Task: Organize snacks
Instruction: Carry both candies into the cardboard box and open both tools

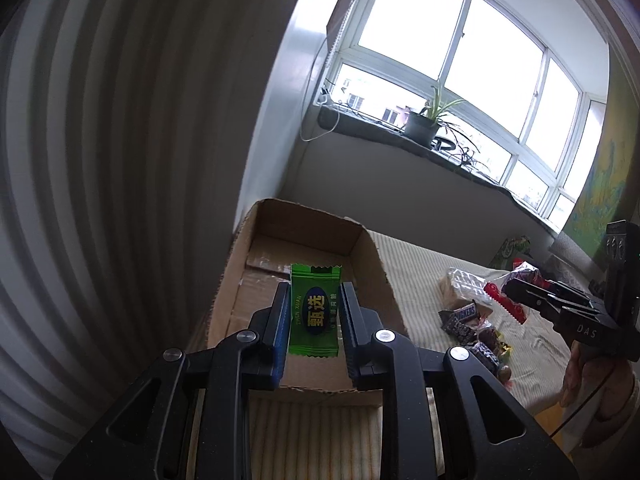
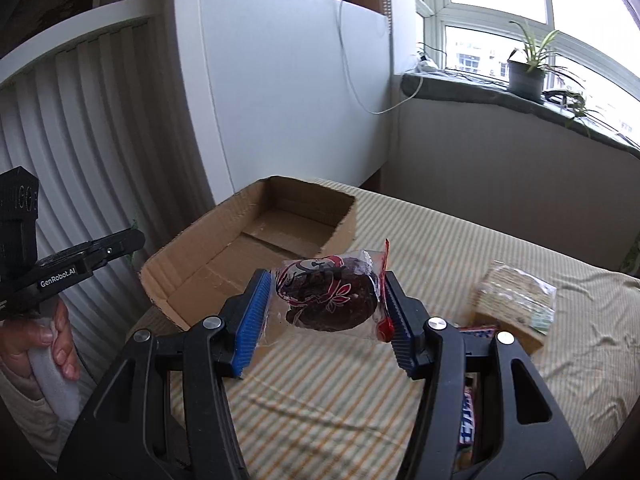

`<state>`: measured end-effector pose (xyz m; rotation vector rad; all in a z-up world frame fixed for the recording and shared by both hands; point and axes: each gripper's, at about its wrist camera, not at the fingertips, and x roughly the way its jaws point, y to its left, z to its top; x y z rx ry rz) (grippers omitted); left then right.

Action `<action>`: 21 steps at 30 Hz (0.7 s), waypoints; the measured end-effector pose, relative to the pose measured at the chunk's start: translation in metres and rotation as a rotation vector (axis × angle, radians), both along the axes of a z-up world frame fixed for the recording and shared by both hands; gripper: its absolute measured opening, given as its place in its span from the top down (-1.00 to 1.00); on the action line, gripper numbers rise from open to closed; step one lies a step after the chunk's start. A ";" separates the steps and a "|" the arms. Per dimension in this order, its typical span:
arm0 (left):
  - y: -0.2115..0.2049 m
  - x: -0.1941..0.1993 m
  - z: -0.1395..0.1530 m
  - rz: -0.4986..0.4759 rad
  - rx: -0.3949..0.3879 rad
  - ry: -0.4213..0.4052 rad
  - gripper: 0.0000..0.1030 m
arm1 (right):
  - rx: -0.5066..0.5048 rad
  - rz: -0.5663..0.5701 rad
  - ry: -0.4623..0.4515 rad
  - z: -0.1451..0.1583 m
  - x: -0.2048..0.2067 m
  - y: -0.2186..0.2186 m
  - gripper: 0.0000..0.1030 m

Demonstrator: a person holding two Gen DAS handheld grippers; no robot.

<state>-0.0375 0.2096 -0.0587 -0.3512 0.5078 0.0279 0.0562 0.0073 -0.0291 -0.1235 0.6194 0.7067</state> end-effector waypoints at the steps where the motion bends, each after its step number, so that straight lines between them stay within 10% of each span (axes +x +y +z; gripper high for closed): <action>1: 0.005 0.001 -0.002 0.010 -0.005 0.006 0.58 | -0.003 0.027 0.002 -0.002 0.000 0.013 -0.11; 18: 0.015 0.030 -0.024 -0.002 -0.042 0.065 0.57 | -0.026 0.153 0.092 -0.033 0.043 0.099 -0.17; 21: 0.016 0.034 -0.027 0.009 -0.046 0.089 0.15 | -0.029 0.137 0.098 -0.036 0.043 0.097 -0.33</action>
